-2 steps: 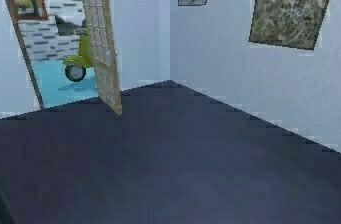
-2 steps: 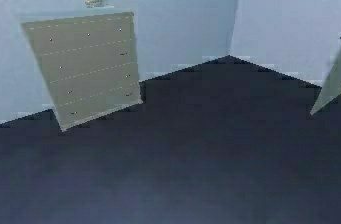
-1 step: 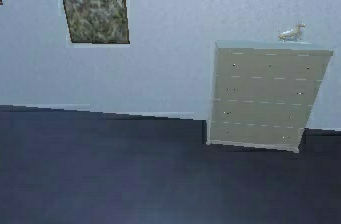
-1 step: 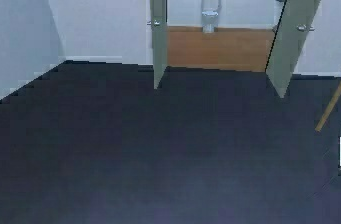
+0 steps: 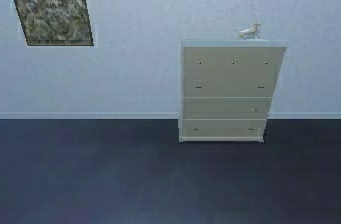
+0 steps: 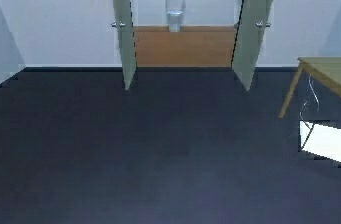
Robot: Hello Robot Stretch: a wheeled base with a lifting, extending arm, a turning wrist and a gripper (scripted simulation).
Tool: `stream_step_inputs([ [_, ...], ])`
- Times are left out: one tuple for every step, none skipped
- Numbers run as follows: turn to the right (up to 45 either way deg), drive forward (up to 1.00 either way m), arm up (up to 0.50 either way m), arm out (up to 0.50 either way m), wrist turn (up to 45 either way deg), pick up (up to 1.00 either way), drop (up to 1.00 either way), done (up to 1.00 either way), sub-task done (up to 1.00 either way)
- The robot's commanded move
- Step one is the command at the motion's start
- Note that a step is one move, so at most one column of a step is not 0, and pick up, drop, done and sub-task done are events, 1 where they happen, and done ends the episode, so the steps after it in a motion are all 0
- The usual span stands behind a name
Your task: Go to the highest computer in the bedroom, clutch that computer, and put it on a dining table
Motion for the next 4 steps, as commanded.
stream_step_inputs([
  [0.0, 0.15, 0.00, 0.00, 0.0, 0.00, 0.00, 0.00, 0.00],
  [-45.0, 0.00, 0.00, 0.00, 0.0, 0.00, 0.00, 0.00, 0.00],
  [-39.0, 0.00, 0.00, 0.00, 0.0, 0.00, 0.00, 0.00, 0.00],
  [-3.0, 0.00, 0.00, 0.00, 0.0, 0.00, 0.00, 0.00, 0.00],
])
